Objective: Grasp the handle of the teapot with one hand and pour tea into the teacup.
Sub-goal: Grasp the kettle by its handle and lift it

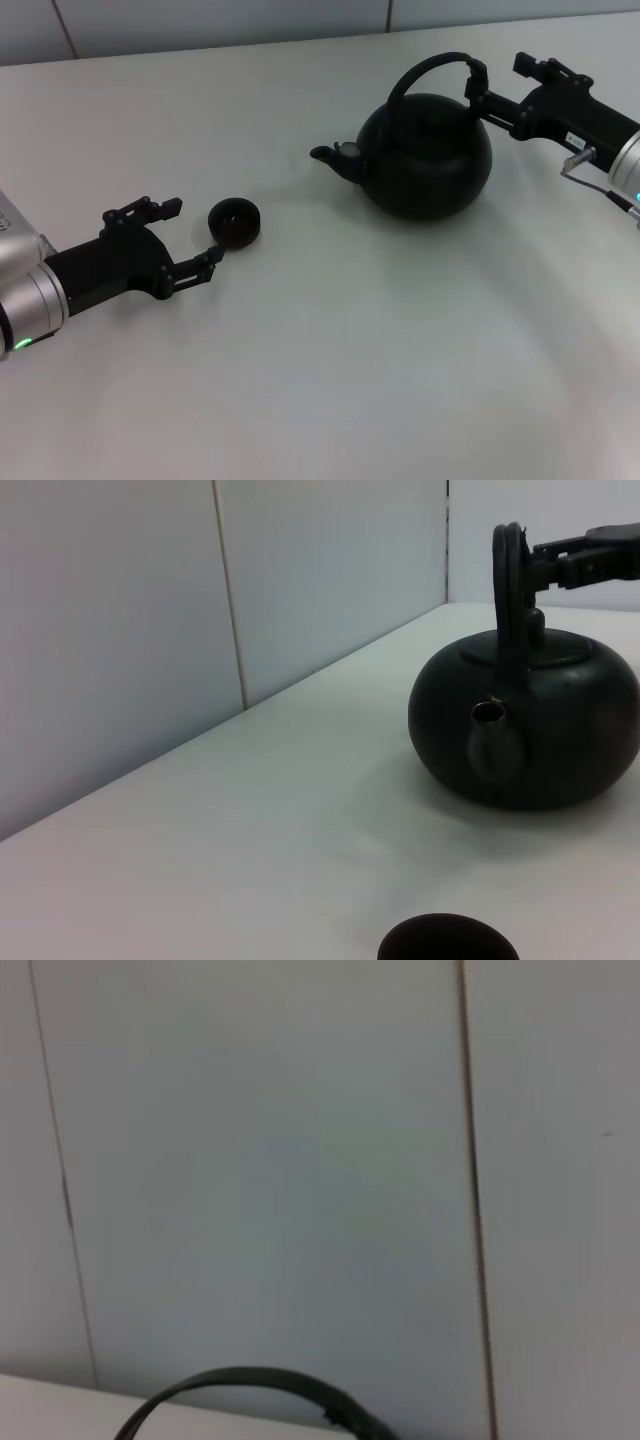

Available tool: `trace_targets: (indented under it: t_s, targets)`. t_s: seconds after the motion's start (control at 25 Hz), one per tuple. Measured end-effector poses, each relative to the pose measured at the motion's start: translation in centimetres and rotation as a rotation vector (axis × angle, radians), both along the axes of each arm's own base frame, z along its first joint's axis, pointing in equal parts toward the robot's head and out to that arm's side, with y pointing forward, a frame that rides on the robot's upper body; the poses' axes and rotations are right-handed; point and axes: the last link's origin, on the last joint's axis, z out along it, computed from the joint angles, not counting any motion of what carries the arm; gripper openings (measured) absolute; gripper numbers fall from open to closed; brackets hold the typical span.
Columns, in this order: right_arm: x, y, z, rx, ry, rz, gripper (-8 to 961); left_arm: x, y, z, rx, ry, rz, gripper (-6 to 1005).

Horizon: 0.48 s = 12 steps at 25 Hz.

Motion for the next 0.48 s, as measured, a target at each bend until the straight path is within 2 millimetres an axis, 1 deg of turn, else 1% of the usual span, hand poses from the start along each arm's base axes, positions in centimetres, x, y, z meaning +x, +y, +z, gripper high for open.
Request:
trace_targets:
  t_s: [0.48]
  targets:
    - [-0.39,0.78,-0.43,-0.018,-0.029,-0.006,738,-0.04,-0.05,-0.03,-0.001,0.002,0.000,808]
